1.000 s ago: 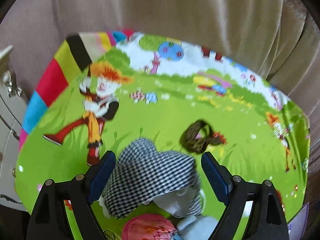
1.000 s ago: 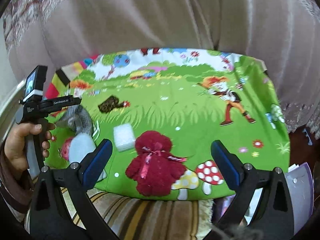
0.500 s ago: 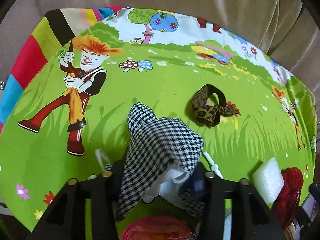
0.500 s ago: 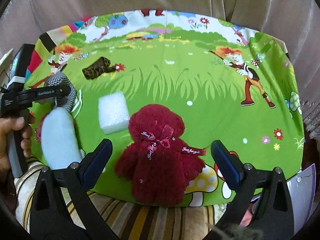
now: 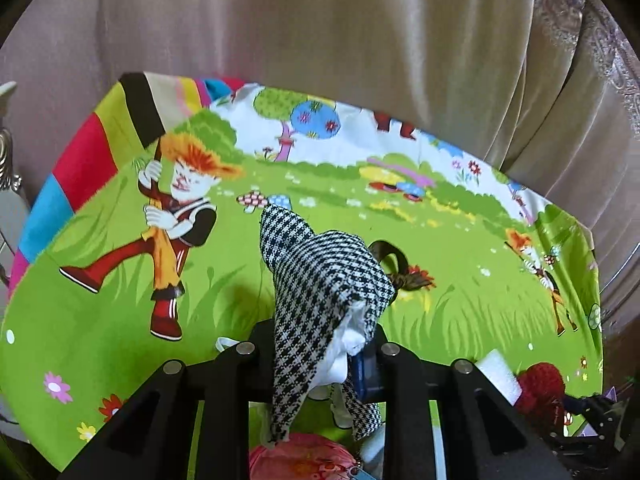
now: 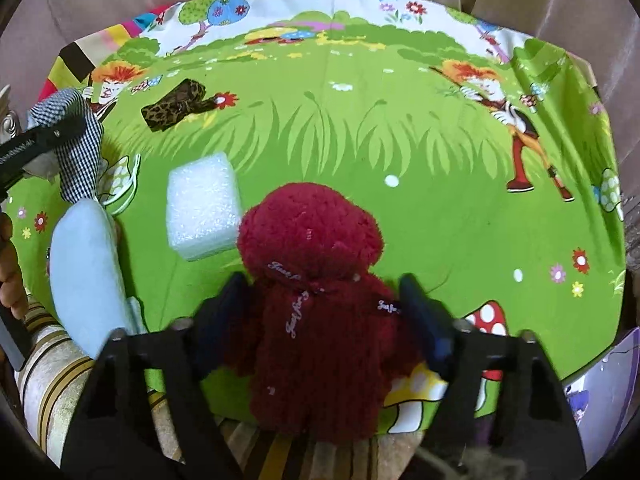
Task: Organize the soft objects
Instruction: 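Grasp the checkered cloth with the left tool while the right tool grasps the red knit doll, then carry the checkered cloth and red doll into the white box and release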
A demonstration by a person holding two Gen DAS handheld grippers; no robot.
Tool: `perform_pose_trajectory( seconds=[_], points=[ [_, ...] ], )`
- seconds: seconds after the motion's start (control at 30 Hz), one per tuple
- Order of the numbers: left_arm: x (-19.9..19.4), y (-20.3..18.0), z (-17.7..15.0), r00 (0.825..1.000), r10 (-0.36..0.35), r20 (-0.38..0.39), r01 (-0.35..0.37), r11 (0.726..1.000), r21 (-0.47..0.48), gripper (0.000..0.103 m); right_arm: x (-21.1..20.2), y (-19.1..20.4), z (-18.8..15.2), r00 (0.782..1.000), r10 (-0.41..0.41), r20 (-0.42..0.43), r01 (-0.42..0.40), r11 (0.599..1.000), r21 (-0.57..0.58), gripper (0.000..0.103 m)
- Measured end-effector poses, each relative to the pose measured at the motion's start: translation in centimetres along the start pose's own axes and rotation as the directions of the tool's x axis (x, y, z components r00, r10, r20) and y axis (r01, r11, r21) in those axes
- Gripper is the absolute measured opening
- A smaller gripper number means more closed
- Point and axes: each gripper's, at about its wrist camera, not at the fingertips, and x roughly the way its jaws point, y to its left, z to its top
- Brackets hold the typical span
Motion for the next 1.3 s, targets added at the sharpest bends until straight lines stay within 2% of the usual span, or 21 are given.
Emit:
perform_pose_trajectory(
  seconds=[0.13, 0.33, 0.57, 0.8, 1.0, 1.3],
  points=[
    [-0.3, -0.2, 0.0, 1.000, -0.007, 0.018, 0.006, 1.000, 0.010, 0.027, 0.0, 0.0, -0.2, 1.000, 0.009, 0.008, -0.009, 1.000, 0.000, 0.057],
    [-1.6, -0.8, -0.1, 0.997, -0.009, 0.081, 0.007, 0.999, 0.033, 0.026, -0.9, -0.1, -0.2, 0.999, 0.002, 0.049, -0.003, 1.000, 0.007, 0.047],
    [-2.8, -1.5, -0.3, 0.991, -0.006, 0.132, -0.002, 0.998, 0.062, 0.026, -3.1, -0.5, -0.6, 0.992, -0.005, 0.126, 0.003, 1.000, 0.020, 0.046],
    [-4.2, -3.4, -0.8, 0.989, -0.029, 0.147, 0.014, 0.995, 0.103, 0.026, -6.5, -2.5, -1.9, 0.981, -0.011, 0.192, -0.001, 0.998, 0.064, 0.046],
    [-5.6, -6.0, -1.4, 0.988, -0.074, 0.139, 0.055, 0.989, 0.137, 0.026, -9.6, -5.6, -4.7, 0.975, -0.043, 0.220, 0.019, 0.994, 0.108, 0.046],
    [-8.2, -10.4, -2.3, 0.979, -0.153, 0.137, 0.125, 0.973, 0.194, 0.026, -13.1, -10.8, -9.7, 0.970, -0.115, 0.216, 0.074, 0.979, 0.190, 0.046]
  ],
)
